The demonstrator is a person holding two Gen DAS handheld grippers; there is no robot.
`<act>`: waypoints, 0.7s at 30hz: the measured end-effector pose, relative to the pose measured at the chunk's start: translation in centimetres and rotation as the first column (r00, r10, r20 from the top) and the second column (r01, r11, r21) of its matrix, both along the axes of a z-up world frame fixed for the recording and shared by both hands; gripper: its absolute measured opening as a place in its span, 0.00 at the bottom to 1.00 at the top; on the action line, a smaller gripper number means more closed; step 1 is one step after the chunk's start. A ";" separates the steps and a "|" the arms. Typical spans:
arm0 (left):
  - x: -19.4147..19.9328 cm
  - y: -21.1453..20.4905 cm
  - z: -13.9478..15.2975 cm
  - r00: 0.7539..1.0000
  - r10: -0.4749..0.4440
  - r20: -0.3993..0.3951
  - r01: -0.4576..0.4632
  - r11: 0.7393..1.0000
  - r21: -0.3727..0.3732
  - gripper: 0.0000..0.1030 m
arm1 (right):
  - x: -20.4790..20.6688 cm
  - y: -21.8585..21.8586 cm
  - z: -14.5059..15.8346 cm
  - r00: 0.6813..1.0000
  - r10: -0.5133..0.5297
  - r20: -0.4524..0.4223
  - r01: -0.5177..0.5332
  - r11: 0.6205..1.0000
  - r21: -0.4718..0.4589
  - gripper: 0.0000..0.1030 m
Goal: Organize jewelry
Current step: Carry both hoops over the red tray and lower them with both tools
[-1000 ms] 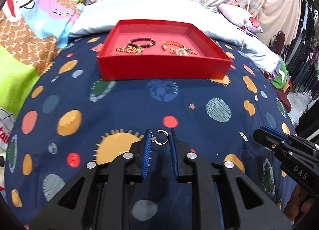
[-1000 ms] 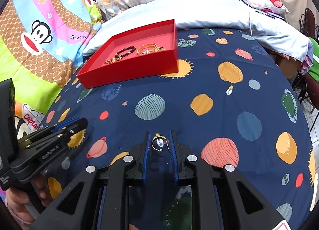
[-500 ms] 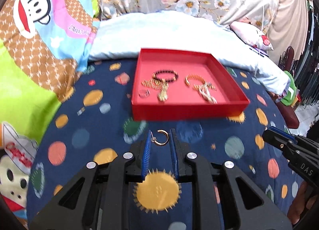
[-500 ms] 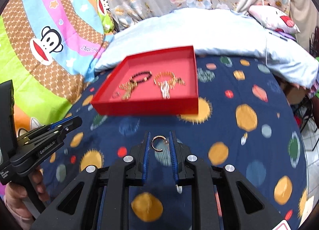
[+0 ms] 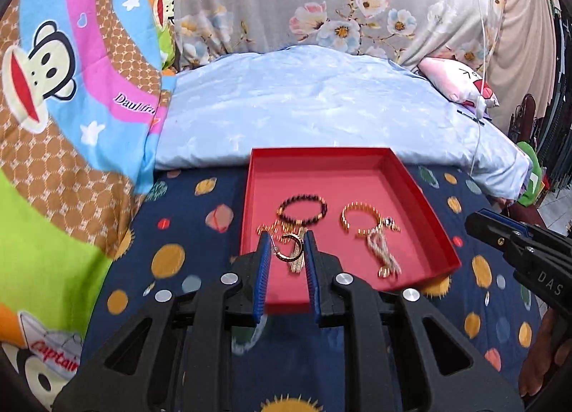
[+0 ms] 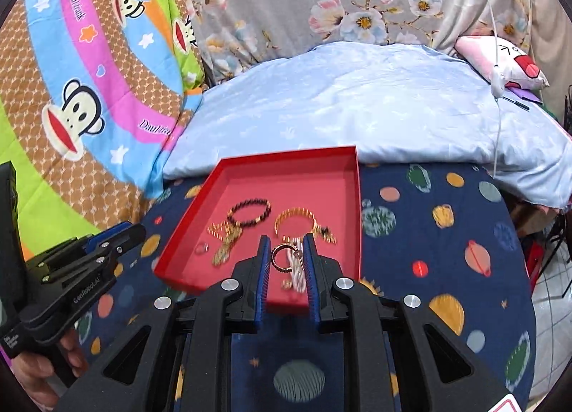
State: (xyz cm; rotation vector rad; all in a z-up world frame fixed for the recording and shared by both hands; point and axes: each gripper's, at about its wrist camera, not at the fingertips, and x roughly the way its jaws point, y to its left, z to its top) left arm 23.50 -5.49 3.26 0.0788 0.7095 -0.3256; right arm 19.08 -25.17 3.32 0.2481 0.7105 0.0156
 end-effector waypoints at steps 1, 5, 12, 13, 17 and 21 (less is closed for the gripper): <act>0.5 -0.2 0.1 1.000 0.001 -0.003 -0.001 1.000 -0.001 0.18 | 0.5 -0.2 0.0 1.000 -0.002 0.001 0.002 1.000 0.009 0.17; 2.2 -1.1 0.3 1.000 0.012 0.003 -0.012 1.000 0.011 0.18 | 2.1 -1.1 0.1 1.000 -0.018 0.004 0.018 1.000 0.018 0.16; 4.4 -2.7 -0.2 1.000 0.020 0.001 -0.020 0.999 0.049 0.18 | 4.2 -2.4 0.0 0.999 -0.038 0.004 0.038 0.999 0.038 0.16; 4.7 -2.9 -0.3 1.000 0.023 -0.001 -0.023 0.999 0.049 0.18 | 4.4 -2.5 -0.1 0.999 -0.040 0.003 0.040 0.998 0.039 0.16; 5.7 -3.2 -0.7 0.999 0.036 -0.014 -0.035 0.998 0.046 0.18 | 5.2 -2.7 -0.8 0.999 -0.039 -0.010 0.039 0.999 0.033 0.16; 6.4 -3.8 -1.1 0.999 0.037 -0.019 -0.035 0.998 0.060 0.18 | 5.9 -2.5 -1.5 0.999 -0.035 -0.028 0.035 0.999 0.016 0.17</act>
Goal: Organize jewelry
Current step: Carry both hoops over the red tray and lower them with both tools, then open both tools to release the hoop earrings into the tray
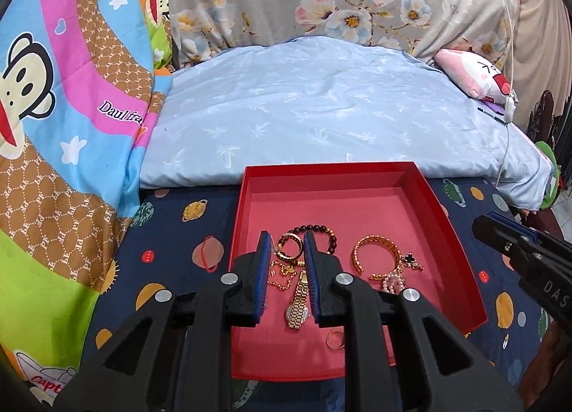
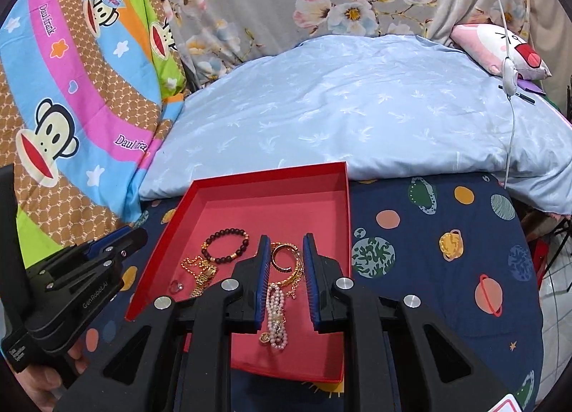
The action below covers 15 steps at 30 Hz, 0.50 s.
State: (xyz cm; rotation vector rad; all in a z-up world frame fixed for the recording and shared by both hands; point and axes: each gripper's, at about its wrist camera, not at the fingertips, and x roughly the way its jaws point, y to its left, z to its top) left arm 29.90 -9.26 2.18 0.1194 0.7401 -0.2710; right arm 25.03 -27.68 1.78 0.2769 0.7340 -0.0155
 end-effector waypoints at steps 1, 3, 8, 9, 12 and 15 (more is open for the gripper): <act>0.1 -0.2 -0.1 1.000 -0.001 -0.002 0.001 1.000 0.003 0.18 | 0.1 0.1 -0.1 1.000 0.000 -0.003 0.000 1.000 -0.002 0.17; 0.5 -0.4 -0.3 1.000 -0.001 -0.003 0.001 1.000 0.007 0.18 | 0.5 0.1 -0.4 1.000 0.001 -0.009 -0.001 1.000 -0.008 0.17; 1.2 -0.8 -0.8 1.000 0.002 -0.010 -0.002 1.000 0.017 0.18 | 1.4 0.3 -0.9 1.000 0.006 -0.022 -0.007 1.000 -0.025 0.17; 1.3 -0.8 -1.0 1.000 0.003 -0.011 -0.003 1.000 0.019 0.18 | 1.6 0.4 -1.1 1.000 0.007 -0.024 -0.008 1.000 -0.029 0.17; 1.7 -0.9 -1.4 1.000 0.005 -0.016 -0.005 1.000 0.020 0.18 | 2.2 0.5 -1.4 0.999 0.007 -0.031 -0.009 0.999 -0.037 0.17; 1.9 -1.0 -1.7 1.000 0.006 -0.020 -0.005 1.000 0.025 0.18 | 2.6 0.3 -1.8 0.999 0.004 -0.038 -0.006 0.999 -0.036 0.17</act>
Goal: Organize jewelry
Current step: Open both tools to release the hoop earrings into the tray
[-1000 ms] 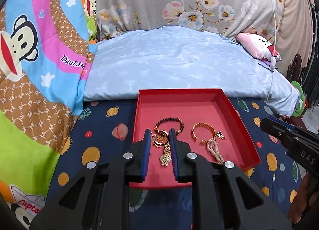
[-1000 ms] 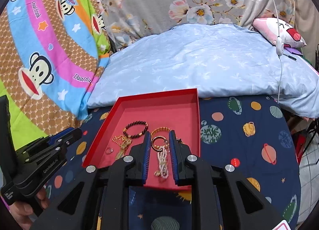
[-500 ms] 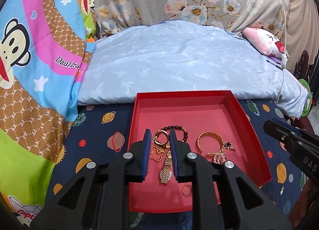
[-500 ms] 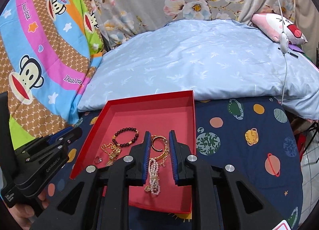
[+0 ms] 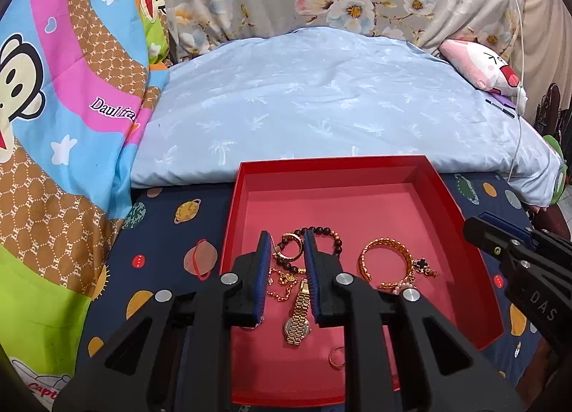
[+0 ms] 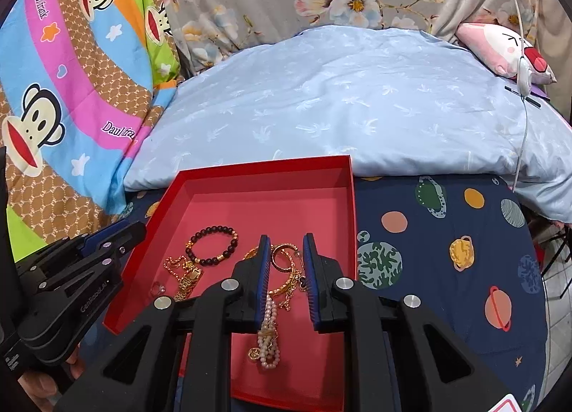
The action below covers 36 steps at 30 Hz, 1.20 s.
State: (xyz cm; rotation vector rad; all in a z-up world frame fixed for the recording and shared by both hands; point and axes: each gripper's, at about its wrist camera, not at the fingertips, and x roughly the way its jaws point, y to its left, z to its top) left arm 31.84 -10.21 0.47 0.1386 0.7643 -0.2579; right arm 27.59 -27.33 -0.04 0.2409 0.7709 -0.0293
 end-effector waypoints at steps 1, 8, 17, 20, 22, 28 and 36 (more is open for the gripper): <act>0.1 0.0 -0.1 1.000 0.001 -0.002 -0.001 1.000 0.001 0.18 | 0.1 0.0 -0.1 1.000 -0.001 -0.002 0.001 1.000 0.000 0.17; 0.6 -0.3 -0.5 1.000 0.000 -0.007 0.000 1.000 0.004 0.18 | 0.9 0.0 -0.6 1.000 -0.004 -0.014 0.004 1.000 -0.006 0.17; 1.3 -0.8 -0.9 1.000 -0.002 -0.009 0.002 1.000 0.008 0.18 | 1.9 0.3 -1.3 0.999 -0.001 -0.032 0.000 1.000 -0.023 0.17; 1.6 -0.9 -0.9 1.000 -0.002 -0.009 0.003 1.000 0.008 0.18 | 2.4 0.3 -1.6 0.999 -0.001 -0.041 0.000 1.000 -0.029 0.17; 1.7 -1.0 -0.9 1.000 -0.003 -0.010 0.003 1.000 0.008 0.18 | 2.5 0.4 -1.7 0.999 -0.001 -0.044 0.000 0.999 -0.035 0.17; 2.1 -1.6 -1.3 1.000 -0.001 -0.015 0.001 1.000 0.014 0.21 | 2.7 0.6 -1.7 0.999 -0.012 -0.032 0.011 0.998 -0.055 0.18; 1.4 -1.3 -0.8 0.998 0.043 0.035 -0.044 0.999 0.030 0.63 | 2.1 0.3 -1.4 0.999 -0.037 -0.014 0.036 0.998 -0.058 0.41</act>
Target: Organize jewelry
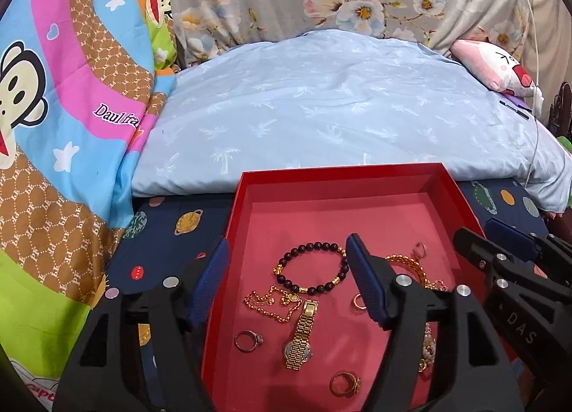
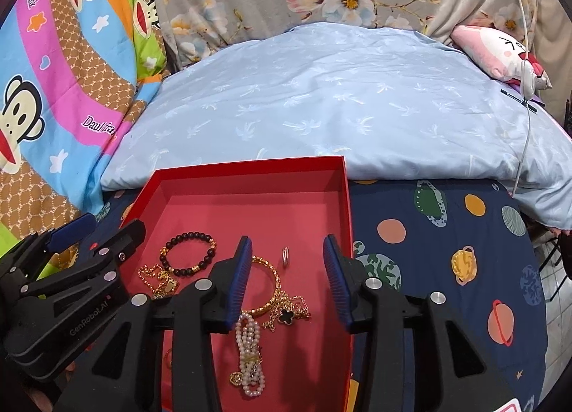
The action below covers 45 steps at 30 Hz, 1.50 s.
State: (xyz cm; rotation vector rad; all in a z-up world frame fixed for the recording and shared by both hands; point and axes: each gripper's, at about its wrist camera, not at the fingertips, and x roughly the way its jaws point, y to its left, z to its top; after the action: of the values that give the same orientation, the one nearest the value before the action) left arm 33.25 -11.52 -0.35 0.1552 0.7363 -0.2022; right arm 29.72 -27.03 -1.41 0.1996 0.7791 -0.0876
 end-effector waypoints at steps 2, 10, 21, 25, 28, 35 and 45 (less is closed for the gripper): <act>-0.1 0.1 0.1 1.000 0.002 -0.003 -0.002 1.000 -0.005 0.63 | -0.2 0.0 0.0 1.000 -0.001 -0.002 0.001 1.000 0.003 0.41; -1.2 0.3 0.0 1.000 -0.008 -0.009 0.008 1.000 0.000 0.63 | -1.3 0.5 0.1 1.000 -0.004 0.001 0.004 1.000 0.008 0.49; -2.5 0.3 0.2 1.000 -0.020 -0.010 0.020 1.000 0.002 0.63 | -2.6 1.2 0.6 1.000 -0.001 -0.003 0.001 1.000 -0.004 0.51; -3.0 0.6 0.5 1.000 -0.020 -0.008 0.020 1.000 -0.002 0.63 | -3.2 1.6 0.8 1.000 -0.001 0.001 0.001 1.000 -0.009 0.54; -3.4 0.9 0.7 1.000 -0.018 -0.007 0.018 1.000 -0.005 0.63 | -3.7 1.7 1.0 1.000 -0.003 0.005 0.003 1.000 -0.008 0.56; -5.1 1.6 0.9 1.000 -0.016 -0.001 0.016 1.000 -0.005 0.63 | -5.5 2.4 1.4 1.000 -0.013 0.011 0.013 0.999 -0.038 0.60; -8.5 3.7 1.0 0.997 0.043 0.059 -0.043 0.999 0.013 0.84 | -9.3 3.1 1.3 0.998 -0.048 0.033 0.050 0.997 -0.056 0.69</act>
State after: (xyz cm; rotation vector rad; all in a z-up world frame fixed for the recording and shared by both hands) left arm 24.77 -7.80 0.62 0.1581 0.6823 -0.1507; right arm 20.45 -23.94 -0.07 0.1654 0.7394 -0.1523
